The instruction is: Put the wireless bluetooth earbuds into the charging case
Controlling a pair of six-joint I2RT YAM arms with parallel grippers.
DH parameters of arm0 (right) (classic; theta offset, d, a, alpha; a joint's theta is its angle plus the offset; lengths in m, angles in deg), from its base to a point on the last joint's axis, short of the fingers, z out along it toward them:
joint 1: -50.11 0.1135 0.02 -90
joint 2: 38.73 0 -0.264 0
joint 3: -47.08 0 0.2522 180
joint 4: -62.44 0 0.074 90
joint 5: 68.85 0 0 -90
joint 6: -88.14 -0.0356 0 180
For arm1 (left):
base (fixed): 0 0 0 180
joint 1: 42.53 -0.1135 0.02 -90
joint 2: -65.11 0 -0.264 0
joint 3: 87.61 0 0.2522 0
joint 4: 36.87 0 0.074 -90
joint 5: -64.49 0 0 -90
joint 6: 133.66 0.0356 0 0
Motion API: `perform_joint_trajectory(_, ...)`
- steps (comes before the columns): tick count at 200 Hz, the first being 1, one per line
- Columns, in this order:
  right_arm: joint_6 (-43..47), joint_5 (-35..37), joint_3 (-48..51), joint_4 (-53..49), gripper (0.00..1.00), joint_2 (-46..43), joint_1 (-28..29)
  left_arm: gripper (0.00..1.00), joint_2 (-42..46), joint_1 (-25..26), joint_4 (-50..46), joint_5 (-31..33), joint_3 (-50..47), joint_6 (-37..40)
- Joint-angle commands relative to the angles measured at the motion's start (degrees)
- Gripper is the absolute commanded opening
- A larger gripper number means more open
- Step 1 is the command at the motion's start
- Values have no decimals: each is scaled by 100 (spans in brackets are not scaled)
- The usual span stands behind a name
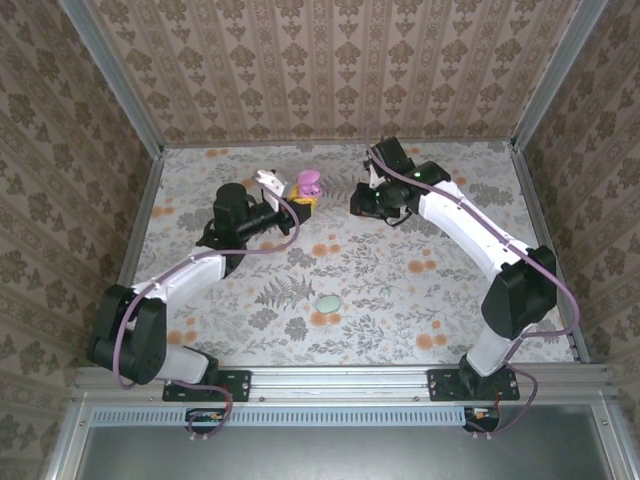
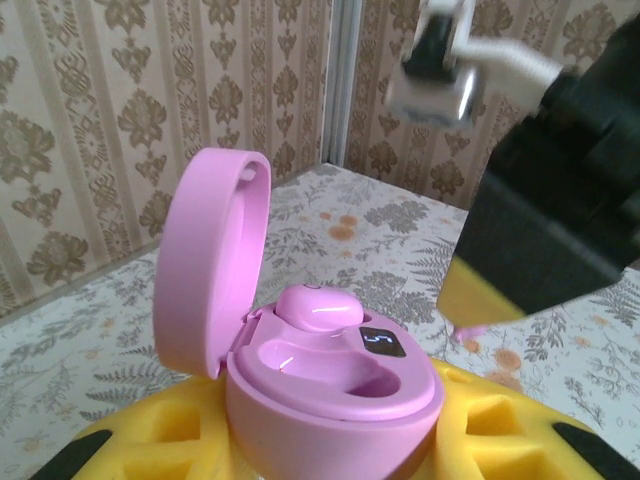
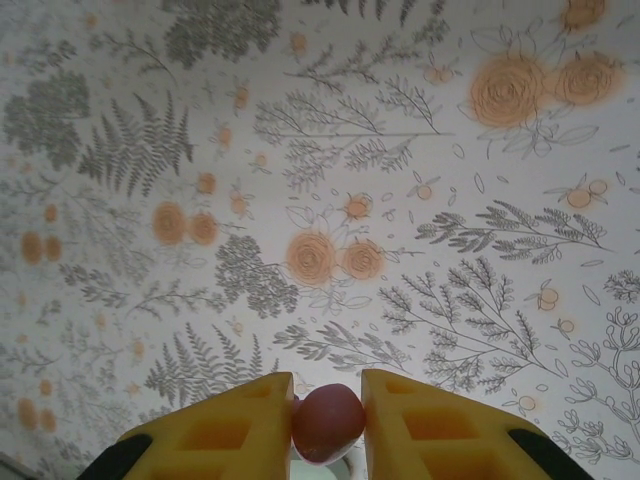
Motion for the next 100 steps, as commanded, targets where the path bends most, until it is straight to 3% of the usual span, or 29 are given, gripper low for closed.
perform_joint_trajectory(1, 161, 84, -271, -316, 26, -304, 9, 32, -137, 167, 27, -88, 284, 260)
perform_joint_trajectory(100, 793, 10, -1351, -570, 26, -138, 496, 32, -432, 395, -208, -317, 632, 581)
